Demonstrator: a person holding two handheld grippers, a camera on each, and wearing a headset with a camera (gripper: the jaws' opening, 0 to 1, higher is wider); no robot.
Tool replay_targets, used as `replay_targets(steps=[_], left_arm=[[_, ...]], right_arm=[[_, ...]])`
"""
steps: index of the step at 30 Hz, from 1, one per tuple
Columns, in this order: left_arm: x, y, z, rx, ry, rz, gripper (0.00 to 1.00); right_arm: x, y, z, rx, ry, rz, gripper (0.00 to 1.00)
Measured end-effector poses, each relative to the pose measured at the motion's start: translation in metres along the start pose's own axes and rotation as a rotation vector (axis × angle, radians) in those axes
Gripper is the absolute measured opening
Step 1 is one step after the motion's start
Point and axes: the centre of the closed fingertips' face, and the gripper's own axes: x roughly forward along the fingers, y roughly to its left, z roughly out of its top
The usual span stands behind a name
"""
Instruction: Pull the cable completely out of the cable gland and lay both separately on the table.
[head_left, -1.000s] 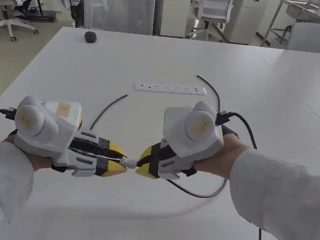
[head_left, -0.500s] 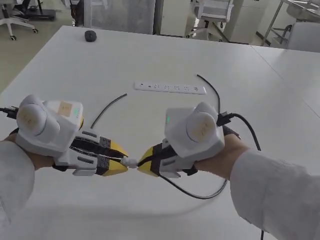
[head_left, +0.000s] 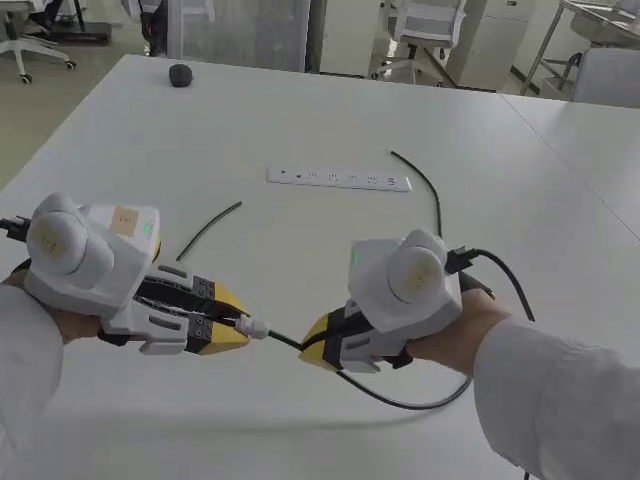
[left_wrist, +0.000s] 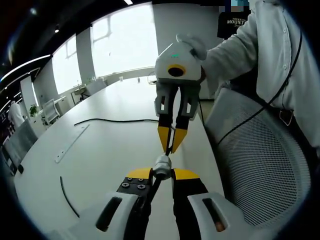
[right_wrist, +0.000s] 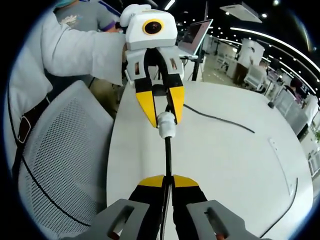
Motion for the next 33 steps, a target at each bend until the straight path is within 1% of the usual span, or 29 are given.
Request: replay_targets(steps=[3, 4, 6, 12, 17, 22, 27, 30, 33], left_arm=[[-0.001, 0.000, -0.001, -0.001, 0.002, 0.001, 0.15], [-0.001, 0.001, -0.001, -0.001, 0.002, 0.001, 0.15], [-0.001, 0.001, -0.001, -0.002, 0.002, 0.002, 0.15], [-0.004, 0.004, 0.000, -0.006, -0.001, 0.012, 0.15], [-0.004, 0.004, 0.000, -0.004, 0.000, 0.015, 0.15], [-0.003, 0.004, 0.000, -0.005, 0.001, 0.013, 0.15], [-0.003, 0.004, -0.001, -0.006, 0.007, 0.012, 0.15], [-0.004, 0.004, -0.002, -0.006, 0.005, 0.013, 0.15], [-0.004, 0.004, -0.003, -0.008, 0.007, 0.011, 0.15]], right_arm=[[0.001, -0.001, -0.013, 0.014, 0.024, 0.001, 0.00], [0.002, -0.001, -0.014, 0.016, 0.026, 0.001, 0.00], [0.003, -0.001, -0.026, 0.028, 0.047, 0.000, 0.00], [0.003, -0.002, -0.053, 0.058, 0.092, -0.004, 0.00], [0.002, -0.004, -0.065, 0.087, 0.108, -0.009, 0.00], [0.002, -0.003, -0.067, 0.097, 0.112, -0.008, 0.00], [0.001, -0.002, -0.065, 0.100, 0.118, -0.004, 0.01], [-0.001, -0.002, -0.056, 0.113, 0.093, -0.007, 0.08], [-0.003, -0.001, -0.042, 0.109, 0.061, -0.008, 0.10]])
